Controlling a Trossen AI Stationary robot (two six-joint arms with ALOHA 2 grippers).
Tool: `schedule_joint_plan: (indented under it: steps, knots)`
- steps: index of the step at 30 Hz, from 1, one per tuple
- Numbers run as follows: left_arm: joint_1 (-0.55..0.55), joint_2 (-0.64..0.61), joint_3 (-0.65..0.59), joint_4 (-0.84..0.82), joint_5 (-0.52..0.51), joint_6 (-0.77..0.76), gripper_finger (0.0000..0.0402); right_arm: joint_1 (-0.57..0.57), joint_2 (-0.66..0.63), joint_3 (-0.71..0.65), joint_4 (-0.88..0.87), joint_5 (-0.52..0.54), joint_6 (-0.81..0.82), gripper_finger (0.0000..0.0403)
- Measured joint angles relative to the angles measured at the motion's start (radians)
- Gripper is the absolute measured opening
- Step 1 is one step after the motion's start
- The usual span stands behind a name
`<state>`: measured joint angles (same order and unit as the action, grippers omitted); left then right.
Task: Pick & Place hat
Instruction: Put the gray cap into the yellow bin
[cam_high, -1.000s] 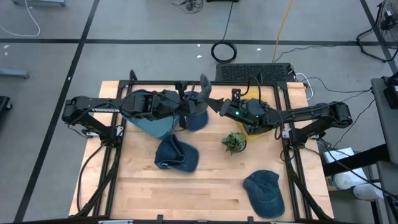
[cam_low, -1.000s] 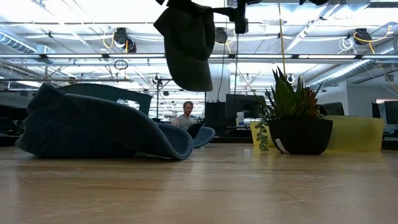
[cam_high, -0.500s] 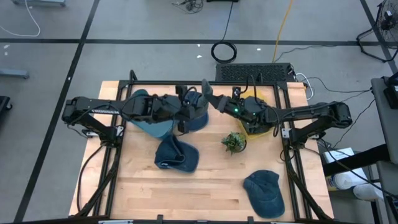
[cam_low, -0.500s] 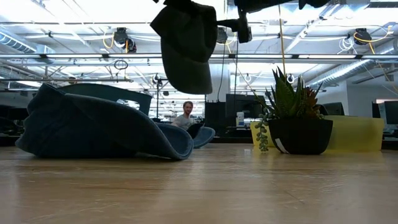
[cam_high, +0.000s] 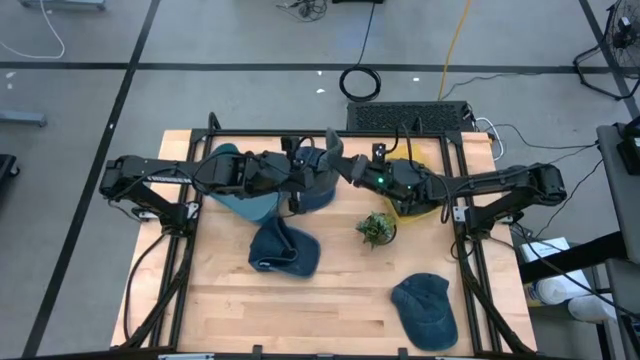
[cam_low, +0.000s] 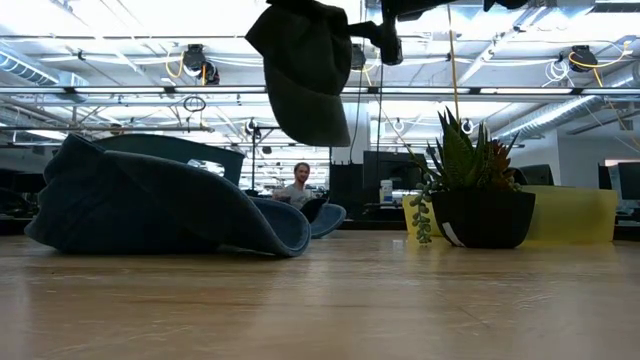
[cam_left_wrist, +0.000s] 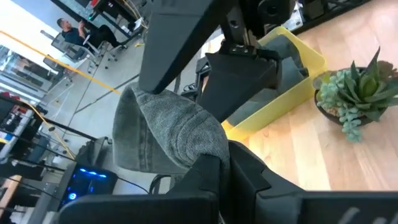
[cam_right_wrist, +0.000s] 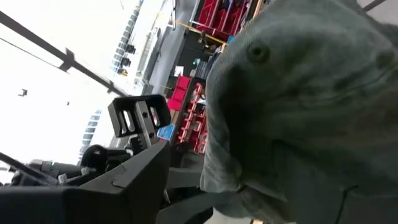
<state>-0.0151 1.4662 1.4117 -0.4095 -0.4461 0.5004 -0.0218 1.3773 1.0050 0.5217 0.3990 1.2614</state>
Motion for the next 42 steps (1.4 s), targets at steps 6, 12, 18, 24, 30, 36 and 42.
schedule_joint_plan:
  steps: [6, 12, 18, 24, 30, 36, 42]
  knots:
    - [0.0, 0.0, 0.0, 0.005, 0.0, -0.015, 0.001, 0.033, 0.01, 0.002, 0.008, 0.072, 0.021, 0.0267]
    - [-0.002, 0.0, 0.0, 0.027, 0.0, -0.016, 0.001, 0.043, 0.085, 0.081, 0.008, 0.074, -0.006, 0.0267]
    - [-0.013, -0.002, 0.0, 0.02, -0.009, -0.011, 0.001, 0.024, 0.104, 0.116, -0.004, 0.019, -0.052, 0.0267]
    - [-0.02, -0.001, 0.0, 0.015, -0.008, -0.008, 0.001, 0.018, 0.102, 0.117, -0.033, 0.017, -0.046, 0.0266]
    - [-0.02, 0.0, 0.0, 0.01, -0.008, -0.009, 0.001, 0.016, 0.103, 0.117, -0.04, 0.018, -0.043, 0.023]
    - [-0.02, 0.0, 0.0, -0.001, -0.008, -0.01, 0.001, 0.016, 0.103, 0.117, -0.024, 0.016, -0.043, 0.0161]
    - [-0.021, -0.002, 0.0, -0.005, -0.007, -0.012, 0.001, 0.016, 0.103, 0.117, -0.024, -0.007, -0.038, 0.0103]
